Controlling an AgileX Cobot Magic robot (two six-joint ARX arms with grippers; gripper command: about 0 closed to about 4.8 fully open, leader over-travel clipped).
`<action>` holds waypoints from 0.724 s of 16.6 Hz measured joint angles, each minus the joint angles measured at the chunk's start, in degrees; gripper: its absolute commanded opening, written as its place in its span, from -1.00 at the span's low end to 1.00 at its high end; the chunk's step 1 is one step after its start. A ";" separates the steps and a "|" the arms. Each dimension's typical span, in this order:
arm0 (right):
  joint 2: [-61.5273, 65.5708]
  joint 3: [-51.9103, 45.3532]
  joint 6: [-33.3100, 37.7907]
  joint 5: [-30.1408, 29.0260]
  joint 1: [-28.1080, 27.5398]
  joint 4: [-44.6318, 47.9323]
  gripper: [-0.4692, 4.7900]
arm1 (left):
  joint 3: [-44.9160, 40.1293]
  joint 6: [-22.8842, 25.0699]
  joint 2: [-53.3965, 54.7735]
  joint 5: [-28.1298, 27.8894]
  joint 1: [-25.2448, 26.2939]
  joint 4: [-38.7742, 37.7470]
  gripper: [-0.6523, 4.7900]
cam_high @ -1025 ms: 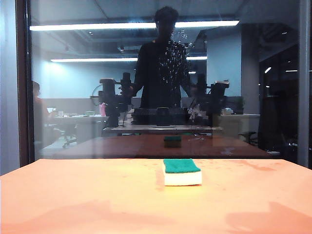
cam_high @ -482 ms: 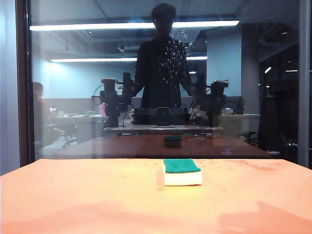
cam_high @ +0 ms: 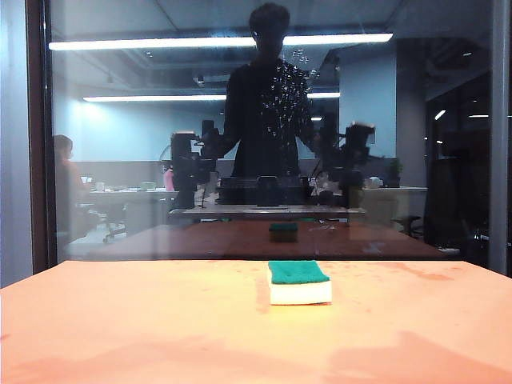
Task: Pick up the sponge from the table, wipe the water off the glass, and finally place the sponge back on the table.
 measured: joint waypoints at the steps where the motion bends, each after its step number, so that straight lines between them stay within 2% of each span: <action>1: 1.18 1.44 0.00 -1.16 0.00 -0.35 -0.84 | 0.00 -0.55 0.00 1.09 0.00 -0.59 -0.47; 10: 28.96 17.42 0.07 -11.10 0.00 -2.58 -0.84 | 0.00 -0.85 -0.02 2.78 0.00 -1.07 -0.47; 12: 37.81 21.99 0.04 -12.46 2.34 -2.67 -0.81 | 0.00 -0.87 -0.02 2.80 -0.02 -1.18 -0.47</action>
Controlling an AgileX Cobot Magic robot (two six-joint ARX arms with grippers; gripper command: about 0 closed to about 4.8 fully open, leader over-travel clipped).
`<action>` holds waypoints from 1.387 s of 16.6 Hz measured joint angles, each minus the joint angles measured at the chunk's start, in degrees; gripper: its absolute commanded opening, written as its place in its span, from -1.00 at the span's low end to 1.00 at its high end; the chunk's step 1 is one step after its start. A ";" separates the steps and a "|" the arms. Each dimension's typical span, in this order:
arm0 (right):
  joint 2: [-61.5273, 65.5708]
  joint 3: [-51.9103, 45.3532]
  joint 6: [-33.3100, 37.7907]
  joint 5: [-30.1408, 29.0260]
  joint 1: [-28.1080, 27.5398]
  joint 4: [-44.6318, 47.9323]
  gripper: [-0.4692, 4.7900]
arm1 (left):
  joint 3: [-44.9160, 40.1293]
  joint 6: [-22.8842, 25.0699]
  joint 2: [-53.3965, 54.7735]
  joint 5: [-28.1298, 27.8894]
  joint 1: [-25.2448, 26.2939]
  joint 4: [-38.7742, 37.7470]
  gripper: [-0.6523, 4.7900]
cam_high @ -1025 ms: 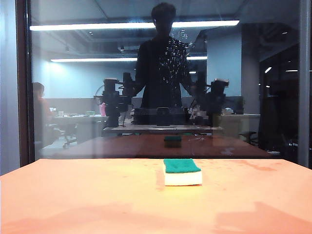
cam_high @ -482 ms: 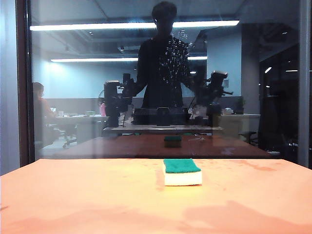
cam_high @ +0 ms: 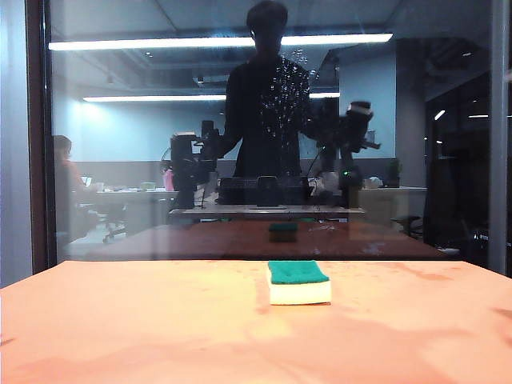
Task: Pick up the sponge from the table, wipe the water off the glass, and finally place the sponge back on the table.
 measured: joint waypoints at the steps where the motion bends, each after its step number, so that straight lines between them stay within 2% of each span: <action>1: 3.50 1.68 0.00 -0.13 1.70 -0.02 -0.80 | 0.00 0.00 0.00 0.07 0.00 -0.02 -0.47; 6: 18.47 6.05 0.00 -0.52 11.63 4.11 -0.36 | 0.00 -0.02 0.00 0.48 0.02 -1.18 -0.47; 7: 20.72 6.16 0.83 -0.50 12.81 5.57 -0.29 | 0.00 -0.02 0.00 0.48 0.02 -1.27 -0.47; 9: 24.65 6.19 5.07 -0.61 13.70 9.05 0.05 | 0.00 -0.02 0.02 0.48 0.00 -1.53 -0.47; 11: 29.88 6.71 9.51 -1.86 13.70 12.48 0.20 | 0.00 -0.07 0.02 0.50 0.02 -1.53 -0.47; 17: 48.09 15.69 11.54 -6.58 14.01 13.94 0.21 | 0.00 -0.11 0.02 1.01 0.02 -1.60 -0.47; 23: 60.81 25.24 11.58 -8.04 16.00 14.05 0.22 | 0.00 -0.13 0.09 1.11 0.02 -1.99 -0.47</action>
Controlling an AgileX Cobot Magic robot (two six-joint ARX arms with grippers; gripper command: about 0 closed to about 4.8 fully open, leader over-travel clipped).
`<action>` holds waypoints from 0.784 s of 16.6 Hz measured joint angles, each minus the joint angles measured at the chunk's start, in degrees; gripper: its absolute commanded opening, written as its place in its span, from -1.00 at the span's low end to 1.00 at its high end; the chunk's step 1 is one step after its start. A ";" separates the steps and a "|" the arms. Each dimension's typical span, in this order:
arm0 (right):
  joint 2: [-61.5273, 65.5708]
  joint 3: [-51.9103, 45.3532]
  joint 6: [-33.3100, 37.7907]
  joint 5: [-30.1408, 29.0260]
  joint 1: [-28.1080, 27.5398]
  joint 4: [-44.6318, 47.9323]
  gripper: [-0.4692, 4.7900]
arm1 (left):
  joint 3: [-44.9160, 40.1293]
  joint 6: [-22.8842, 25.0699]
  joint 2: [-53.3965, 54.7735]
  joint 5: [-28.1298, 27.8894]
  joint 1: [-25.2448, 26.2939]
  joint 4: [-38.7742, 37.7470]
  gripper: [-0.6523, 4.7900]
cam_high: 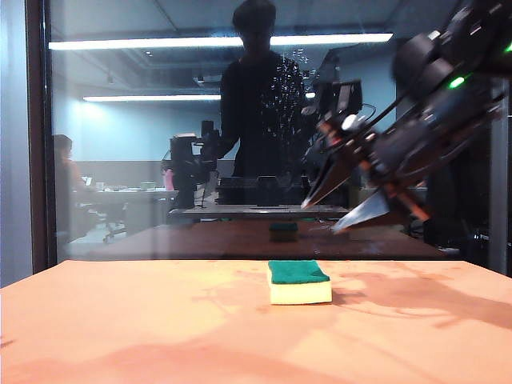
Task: Pick up the sponge from the table, wipe the water off the glass, and finally place the sponge back on the table.
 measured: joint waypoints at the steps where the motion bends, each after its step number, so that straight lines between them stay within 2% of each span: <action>1: 1.90 1.14 0.02 0.02 0.33 0.07 0.22 | 0.00 0.00 0.00 0.02 0.00 0.00 -0.47; 13: 14.53 8.52 0.02 4.72 0.81 -0.11 0.22 | 0.00 0.00 0.00 0.13 0.00 0.00 -0.47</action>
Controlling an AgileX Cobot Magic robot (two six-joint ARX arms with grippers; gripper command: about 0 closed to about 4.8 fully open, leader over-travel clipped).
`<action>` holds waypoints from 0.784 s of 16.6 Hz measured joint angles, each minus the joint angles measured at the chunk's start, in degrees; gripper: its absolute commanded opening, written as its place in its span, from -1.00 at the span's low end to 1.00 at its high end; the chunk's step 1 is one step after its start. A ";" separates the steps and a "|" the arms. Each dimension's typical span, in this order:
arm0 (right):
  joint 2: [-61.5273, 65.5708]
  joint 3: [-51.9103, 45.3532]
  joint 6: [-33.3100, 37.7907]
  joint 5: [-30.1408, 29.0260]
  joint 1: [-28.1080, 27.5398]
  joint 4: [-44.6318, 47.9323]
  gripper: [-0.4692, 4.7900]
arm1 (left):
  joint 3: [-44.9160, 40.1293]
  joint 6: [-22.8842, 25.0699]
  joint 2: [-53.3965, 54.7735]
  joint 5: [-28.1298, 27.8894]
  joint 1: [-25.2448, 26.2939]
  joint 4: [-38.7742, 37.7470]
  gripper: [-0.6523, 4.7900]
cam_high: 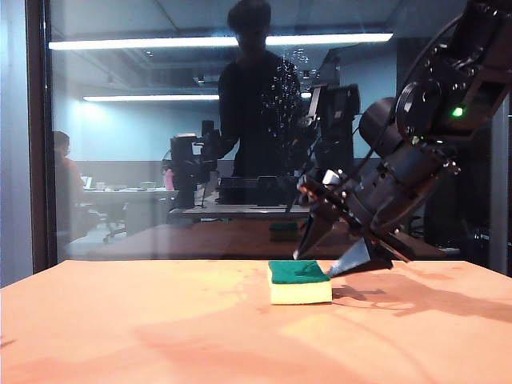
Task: Pick up the sponge from the table, wipe the water off the glass, and finally place the sponge back on the table.
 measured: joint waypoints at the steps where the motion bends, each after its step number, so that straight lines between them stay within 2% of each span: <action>1: 0.24 0.02 0.00 0.52 0.00 0.04 0.22 | 0.00 0.00 0.00 0.02 -0.02 0.00 -0.47; 13: 2.51 0.76 -0.02 2.21 0.72 0.37 0.20 | 0.00 0.02 -0.04 0.13 0.00 0.00 -0.47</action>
